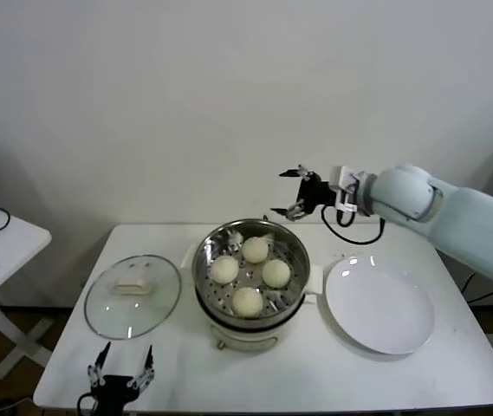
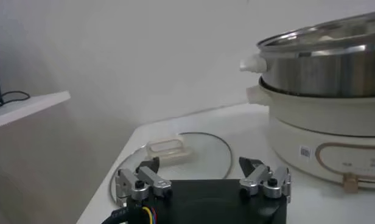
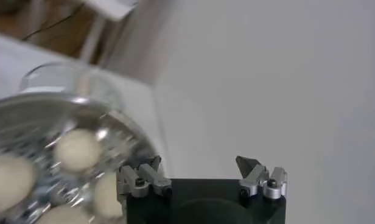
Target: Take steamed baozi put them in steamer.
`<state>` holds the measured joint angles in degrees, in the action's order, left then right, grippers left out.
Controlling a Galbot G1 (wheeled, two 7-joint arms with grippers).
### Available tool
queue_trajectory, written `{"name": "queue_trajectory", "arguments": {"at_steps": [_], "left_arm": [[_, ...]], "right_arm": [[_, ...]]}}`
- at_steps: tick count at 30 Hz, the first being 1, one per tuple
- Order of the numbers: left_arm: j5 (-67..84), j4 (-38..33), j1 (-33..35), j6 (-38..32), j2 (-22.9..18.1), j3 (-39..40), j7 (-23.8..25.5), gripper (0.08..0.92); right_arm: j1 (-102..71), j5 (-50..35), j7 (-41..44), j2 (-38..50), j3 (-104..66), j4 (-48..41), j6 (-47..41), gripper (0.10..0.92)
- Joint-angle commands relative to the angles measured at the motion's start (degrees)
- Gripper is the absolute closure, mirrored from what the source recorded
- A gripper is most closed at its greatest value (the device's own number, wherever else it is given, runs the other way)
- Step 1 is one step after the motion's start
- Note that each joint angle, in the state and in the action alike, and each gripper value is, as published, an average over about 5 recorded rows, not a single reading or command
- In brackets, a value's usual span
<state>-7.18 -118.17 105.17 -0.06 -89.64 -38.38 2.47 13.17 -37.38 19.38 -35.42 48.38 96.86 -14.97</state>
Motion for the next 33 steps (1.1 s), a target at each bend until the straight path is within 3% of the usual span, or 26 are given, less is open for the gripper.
{"name": "queue_trajectory", "arguments": {"at_steps": [1,8,16,24,33], "left_arm": [[0.8,-0.39,-0.39,-1.64,-0.45,0.37,-0.14,0.177],[1.03,0.38,-0.55,-3.53,-0.35,0.48,-0.32,0.177],[1.72,0.54,-0.36,-4.88,-0.05,1.13,-0.56,0.177],[1.91,0.31,-0.04,-5.69,0.25,1.9,-0.99,0.177],[2.04,0.03,0.21,-5.86,0.18,2.16,-1.04,0.177]], "right_arm": [[-68.91,4.47,-19.75,-1.65,-63.5,12.3,13.39,0.203],[-99.12,14.25,-16.56,-20.43,-84.85,18.14,26.17,0.203],[-111.91,17.63,-17.11,-38.39,-86.37,16.65,41.78,0.203],[-118.86,20.82,-18.36,-42.12,-80.44,12.71,50.69,0.203],[-120.84,20.83,-19.81,-41.62,-76.62,10.94,53.27,0.203]]}}
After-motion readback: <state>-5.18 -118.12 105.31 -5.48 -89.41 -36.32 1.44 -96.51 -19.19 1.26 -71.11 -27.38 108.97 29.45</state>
